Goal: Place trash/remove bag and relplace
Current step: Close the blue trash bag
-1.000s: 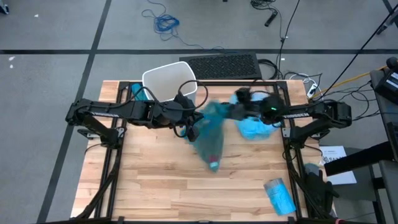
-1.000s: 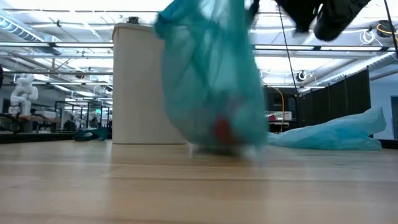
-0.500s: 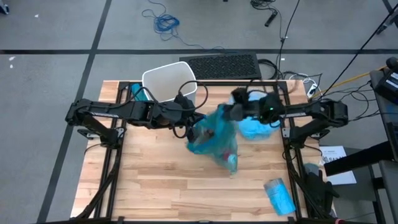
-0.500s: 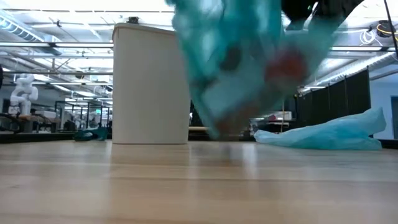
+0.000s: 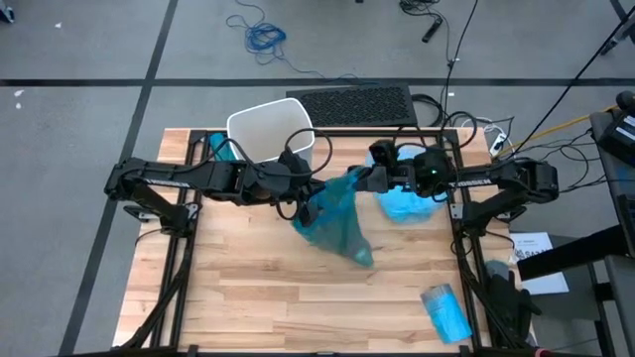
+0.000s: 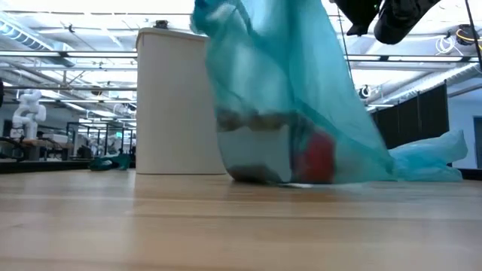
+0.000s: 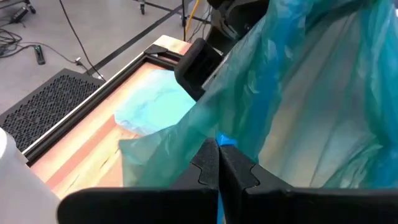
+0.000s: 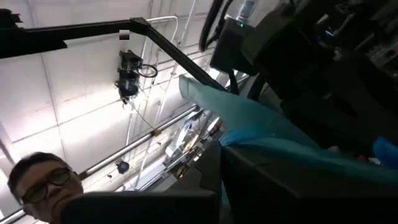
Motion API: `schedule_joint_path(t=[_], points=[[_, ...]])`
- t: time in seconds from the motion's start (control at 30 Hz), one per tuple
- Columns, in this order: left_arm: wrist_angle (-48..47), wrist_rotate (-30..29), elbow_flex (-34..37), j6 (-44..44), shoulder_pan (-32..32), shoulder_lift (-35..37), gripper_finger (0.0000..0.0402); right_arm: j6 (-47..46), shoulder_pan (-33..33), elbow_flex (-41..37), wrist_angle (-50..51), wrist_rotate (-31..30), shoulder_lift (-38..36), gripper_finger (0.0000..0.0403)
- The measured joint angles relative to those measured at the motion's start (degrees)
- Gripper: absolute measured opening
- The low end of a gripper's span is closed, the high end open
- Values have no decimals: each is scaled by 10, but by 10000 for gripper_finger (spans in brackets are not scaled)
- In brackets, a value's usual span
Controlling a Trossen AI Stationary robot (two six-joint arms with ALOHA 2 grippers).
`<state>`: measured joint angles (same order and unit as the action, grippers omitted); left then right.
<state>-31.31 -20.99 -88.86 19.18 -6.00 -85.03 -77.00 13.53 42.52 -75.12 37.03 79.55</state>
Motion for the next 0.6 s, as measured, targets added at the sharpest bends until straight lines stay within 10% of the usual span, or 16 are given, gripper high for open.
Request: schedule_joint_path(t=[0.6], points=[[-4,0,0,-2,0,0,0,13,-1,0,23,9,-2,0]])
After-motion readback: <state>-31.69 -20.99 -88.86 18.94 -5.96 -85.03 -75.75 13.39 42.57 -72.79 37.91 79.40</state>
